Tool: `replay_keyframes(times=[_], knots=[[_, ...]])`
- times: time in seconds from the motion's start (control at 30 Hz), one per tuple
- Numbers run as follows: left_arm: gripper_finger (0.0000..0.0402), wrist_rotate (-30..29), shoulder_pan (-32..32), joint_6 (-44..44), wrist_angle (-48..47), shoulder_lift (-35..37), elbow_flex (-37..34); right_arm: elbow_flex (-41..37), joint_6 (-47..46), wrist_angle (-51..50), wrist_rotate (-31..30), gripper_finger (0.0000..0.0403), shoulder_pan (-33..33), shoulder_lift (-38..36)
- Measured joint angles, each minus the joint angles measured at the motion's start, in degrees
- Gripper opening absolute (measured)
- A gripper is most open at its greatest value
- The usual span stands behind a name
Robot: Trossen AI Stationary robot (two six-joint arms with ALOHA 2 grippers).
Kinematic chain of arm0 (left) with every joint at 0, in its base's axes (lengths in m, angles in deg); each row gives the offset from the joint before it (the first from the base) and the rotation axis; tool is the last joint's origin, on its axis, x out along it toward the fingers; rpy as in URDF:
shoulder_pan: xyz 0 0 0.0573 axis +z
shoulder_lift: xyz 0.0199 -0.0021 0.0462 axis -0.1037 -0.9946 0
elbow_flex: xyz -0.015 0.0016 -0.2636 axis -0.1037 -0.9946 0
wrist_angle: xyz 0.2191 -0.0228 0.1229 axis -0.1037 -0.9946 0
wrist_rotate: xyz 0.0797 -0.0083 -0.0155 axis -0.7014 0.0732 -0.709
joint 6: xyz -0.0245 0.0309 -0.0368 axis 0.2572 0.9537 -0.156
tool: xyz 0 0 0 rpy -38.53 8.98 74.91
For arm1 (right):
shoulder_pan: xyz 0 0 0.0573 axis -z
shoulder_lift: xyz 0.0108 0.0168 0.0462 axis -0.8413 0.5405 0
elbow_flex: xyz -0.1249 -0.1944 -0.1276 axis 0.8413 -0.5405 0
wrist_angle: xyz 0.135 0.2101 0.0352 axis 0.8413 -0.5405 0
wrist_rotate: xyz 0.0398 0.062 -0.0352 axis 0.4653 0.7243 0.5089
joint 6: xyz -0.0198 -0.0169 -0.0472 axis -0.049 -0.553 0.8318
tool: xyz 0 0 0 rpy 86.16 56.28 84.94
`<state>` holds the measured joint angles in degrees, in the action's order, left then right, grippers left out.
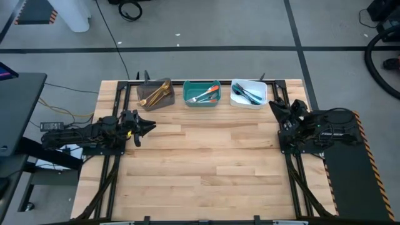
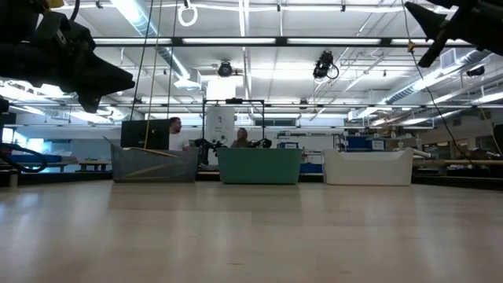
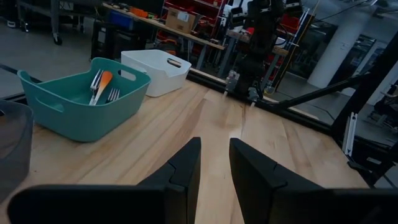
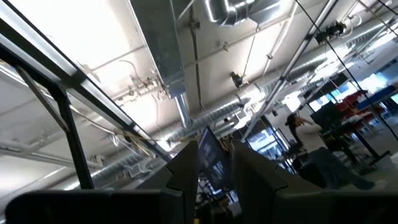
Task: Sort silverware by color (type)
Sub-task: Return to Home Position
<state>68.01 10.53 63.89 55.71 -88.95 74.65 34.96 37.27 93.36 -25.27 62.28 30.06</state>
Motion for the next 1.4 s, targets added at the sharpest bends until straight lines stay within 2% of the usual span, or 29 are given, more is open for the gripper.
replay_keyframes(times=[1.4], knots=[[0.0093, 0.00, 0.00, 0.00, 0.02, 0.00, 0.00, 0.04, 0.00, 0.30, -0.01, 0.0100, 0.00, -0.97]])
